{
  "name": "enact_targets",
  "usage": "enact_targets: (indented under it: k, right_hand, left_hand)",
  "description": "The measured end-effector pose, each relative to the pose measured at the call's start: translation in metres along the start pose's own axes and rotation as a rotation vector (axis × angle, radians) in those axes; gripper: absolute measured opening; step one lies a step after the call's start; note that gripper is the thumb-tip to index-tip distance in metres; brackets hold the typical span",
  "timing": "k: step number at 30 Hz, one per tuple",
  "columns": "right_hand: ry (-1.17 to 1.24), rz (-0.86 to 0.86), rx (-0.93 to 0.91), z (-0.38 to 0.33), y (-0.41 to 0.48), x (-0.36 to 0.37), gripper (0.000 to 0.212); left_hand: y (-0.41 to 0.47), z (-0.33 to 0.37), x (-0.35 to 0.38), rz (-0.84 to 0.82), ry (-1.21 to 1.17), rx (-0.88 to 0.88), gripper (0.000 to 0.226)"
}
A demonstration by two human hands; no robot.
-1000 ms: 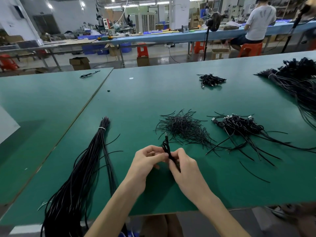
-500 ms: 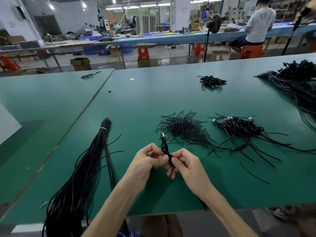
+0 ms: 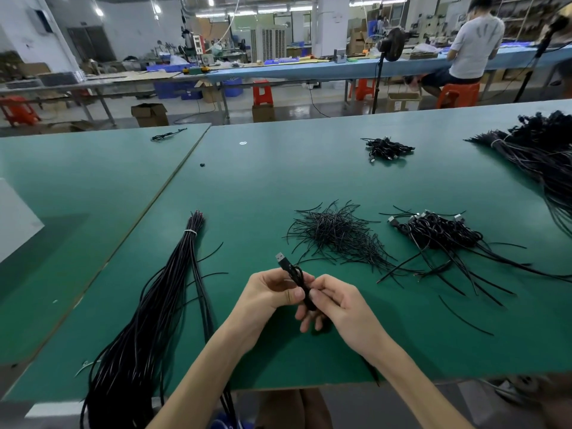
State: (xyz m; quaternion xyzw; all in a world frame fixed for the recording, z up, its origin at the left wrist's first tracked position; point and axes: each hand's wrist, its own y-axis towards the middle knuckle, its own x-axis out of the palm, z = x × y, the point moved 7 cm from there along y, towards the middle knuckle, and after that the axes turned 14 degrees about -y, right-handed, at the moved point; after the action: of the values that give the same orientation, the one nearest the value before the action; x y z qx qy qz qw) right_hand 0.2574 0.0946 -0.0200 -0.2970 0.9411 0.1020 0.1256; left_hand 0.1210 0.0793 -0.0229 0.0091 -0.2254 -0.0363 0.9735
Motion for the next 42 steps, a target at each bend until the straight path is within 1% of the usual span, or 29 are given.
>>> enact_targets:
  k: [5,12,16,18,22,25,29,32,38,40,42]
  right_hand:
    - [-0.001,-0.015,0.006,0.000,0.001,0.001,0.017]
    - [-0.027,-0.005,0.008,0.001,0.001,0.003,0.023]
    - [-0.130,0.002,0.002,0.003,0.000,0.006,0.015]
    - [-0.148,0.008,-0.005,0.004,0.000,0.007,0.015]
    - [-0.157,-0.002,-0.007,0.003,0.000,0.009,0.021]
    - [-0.138,0.009,-0.003,0.003,0.000,0.008,0.026]
    - [-0.092,0.051,0.011,0.005,0.001,0.004,0.023]
    - [-0.089,0.043,0.009,0.005,0.001,0.003,0.021]
    - [-0.090,0.018,0.009,0.004,0.000,0.007,0.020]
    - [-0.106,0.008,0.010,0.003,0.000,0.008,0.018]
    - [-0.127,-0.001,0.002,0.002,-0.001,0.010,0.015]
  left_hand:
    - [-0.002,-0.002,-0.002,-0.009,-0.035,-0.001,0.033]
    - [-0.002,-0.005,-0.010,0.115,-0.008,0.032,0.021]
    - [-0.003,-0.004,-0.010,0.141,0.005,0.067,0.015]
    - [-0.003,-0.004,-0.009,0.136,0.017,0.068,0.017]
    - [-0.004,-0.002,-0.009,0.149,0.025,0.057,0.033]
    - [-0.003,-0.002,-0.006,0.119,0.038,0.051,0.037]
    - [-0.005,-0.001,-0.003,0.079,0.121,0.034,0.041]
    - [-0.007,0.002,0.000,0.099,0.186,0.045,0.040]
    - [-0.009,0.006,-0.001,0.159,0.221,0.092,0.019]
    - [-0.010,0.005,-0.003,0.187,0.215,0.098,0.021]
    - [-0.011,0.004,-0.004,0.211,0.209,0.105,0.031]
